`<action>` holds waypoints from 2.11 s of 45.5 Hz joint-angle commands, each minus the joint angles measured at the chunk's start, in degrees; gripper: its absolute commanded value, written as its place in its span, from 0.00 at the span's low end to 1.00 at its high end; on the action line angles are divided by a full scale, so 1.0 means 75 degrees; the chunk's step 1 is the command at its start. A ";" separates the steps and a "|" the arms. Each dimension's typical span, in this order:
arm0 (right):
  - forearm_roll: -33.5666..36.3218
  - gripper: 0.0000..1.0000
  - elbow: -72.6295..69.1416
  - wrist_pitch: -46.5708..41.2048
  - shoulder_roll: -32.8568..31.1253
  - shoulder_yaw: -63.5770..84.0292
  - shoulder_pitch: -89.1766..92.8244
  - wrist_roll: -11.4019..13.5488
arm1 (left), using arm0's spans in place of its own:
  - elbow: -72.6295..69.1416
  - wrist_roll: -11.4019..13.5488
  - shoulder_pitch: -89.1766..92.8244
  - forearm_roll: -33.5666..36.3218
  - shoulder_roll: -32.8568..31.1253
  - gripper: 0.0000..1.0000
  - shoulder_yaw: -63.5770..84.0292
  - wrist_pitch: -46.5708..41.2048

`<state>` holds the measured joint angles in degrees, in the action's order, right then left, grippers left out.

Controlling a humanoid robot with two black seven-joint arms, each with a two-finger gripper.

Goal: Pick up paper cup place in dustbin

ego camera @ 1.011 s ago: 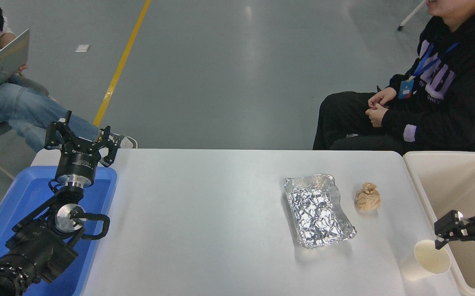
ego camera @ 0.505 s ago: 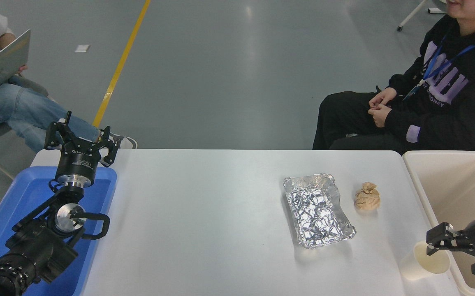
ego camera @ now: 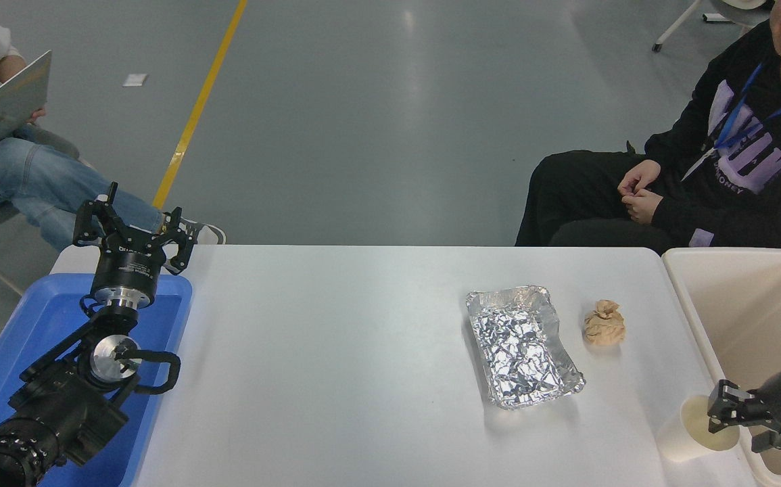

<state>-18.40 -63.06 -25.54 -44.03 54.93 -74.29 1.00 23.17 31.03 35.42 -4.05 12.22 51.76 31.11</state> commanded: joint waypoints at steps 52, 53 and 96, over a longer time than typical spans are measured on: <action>0.1093 0.00 -0.1260 -0.2594 -0.0423 0.2801 -0.6770 -0.0052 | 0.0004 0.0000 0.0000 0.0001 0.0000 0.99 -0.0011 0.0000; 0.1082 0.00 -0.1295 -0.2594 -0.0376 0.2813 -0.6863 -0.0052 | 0.0004 0.0000 0.0000 0.0001 0.0000 0.99 -0.0011 0.0000; 0.0988 0.00 -0.0733 0.0625 -0.0903 0.4044 -0.5097 -0.0005 | 0.0004 0.0000 0.0000 0.0001 0.0000 0.99 -0.0011 0.0000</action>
<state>-11.01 -70.71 -38.90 -47.04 84.87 -126.77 1.02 23.17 31.03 35.42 -4.05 12.22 51.68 31.11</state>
